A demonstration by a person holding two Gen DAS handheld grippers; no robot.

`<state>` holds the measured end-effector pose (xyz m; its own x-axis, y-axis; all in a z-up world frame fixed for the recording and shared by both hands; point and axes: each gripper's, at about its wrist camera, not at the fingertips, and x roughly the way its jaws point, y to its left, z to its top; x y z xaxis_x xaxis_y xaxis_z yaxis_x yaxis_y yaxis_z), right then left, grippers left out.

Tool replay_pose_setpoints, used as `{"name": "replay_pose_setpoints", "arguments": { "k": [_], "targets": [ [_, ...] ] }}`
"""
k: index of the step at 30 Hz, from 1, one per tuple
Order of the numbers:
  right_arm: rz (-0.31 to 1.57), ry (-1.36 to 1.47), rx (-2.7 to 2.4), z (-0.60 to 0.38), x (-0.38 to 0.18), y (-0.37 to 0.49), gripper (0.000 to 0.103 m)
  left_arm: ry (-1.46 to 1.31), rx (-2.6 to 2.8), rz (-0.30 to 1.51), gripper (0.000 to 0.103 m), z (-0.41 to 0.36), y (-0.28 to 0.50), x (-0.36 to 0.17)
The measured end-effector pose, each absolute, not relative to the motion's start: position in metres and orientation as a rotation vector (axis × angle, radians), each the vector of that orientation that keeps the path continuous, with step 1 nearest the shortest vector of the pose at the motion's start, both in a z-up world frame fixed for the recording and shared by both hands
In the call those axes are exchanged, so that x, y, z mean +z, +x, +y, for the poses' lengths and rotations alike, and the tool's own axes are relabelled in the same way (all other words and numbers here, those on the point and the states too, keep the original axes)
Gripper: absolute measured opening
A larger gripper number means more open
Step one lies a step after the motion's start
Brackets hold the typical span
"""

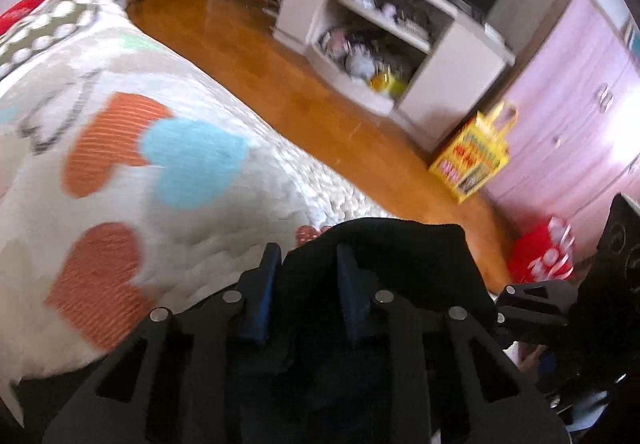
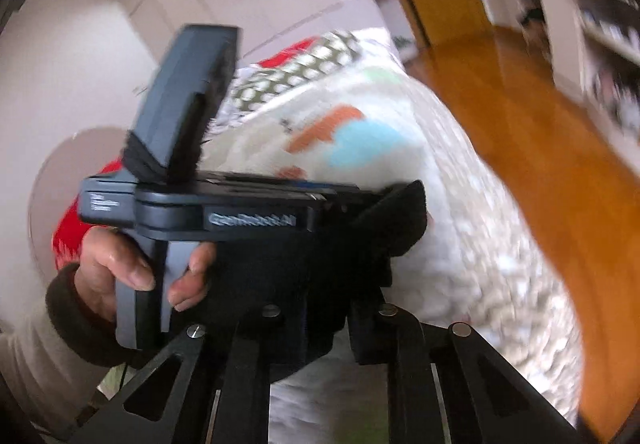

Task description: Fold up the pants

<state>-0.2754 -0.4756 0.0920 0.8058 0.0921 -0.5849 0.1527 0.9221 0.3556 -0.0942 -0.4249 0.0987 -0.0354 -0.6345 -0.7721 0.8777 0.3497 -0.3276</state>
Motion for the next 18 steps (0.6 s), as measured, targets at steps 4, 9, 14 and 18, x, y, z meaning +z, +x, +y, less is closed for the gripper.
{"name": "replay_pose_setpoints", "arguments": {
  "k": [4, 9, 14, 18],
  "targets": [
    [0.606, 0.240, 0.074, -0.424, 0.129, -0.262, 0.014, 0.169, -1.100, 1.025, 0.075, -0.351, -0.065, 0.139],
    [0.636, 0.082, 0.276, -0.341, 0.126, -0.232, 0.019, 0.033, -0.878, 1.087, 0.080, -0.232, -0.040, 0.156],
    [0.801, 0.125, 0.472, -0.293, 0.084, -0.204, 0.051, -0.095, -0.748, 1.175, 0.081, -0.155, -0.046, 0.143],
    [0.718, 0.174, 0.529, -0.314, 0.106, -0.230, 0.061, -0.164, -0.725, 1.220, 0.083, -0.124, -0.069, 0.129]
  ]
}}
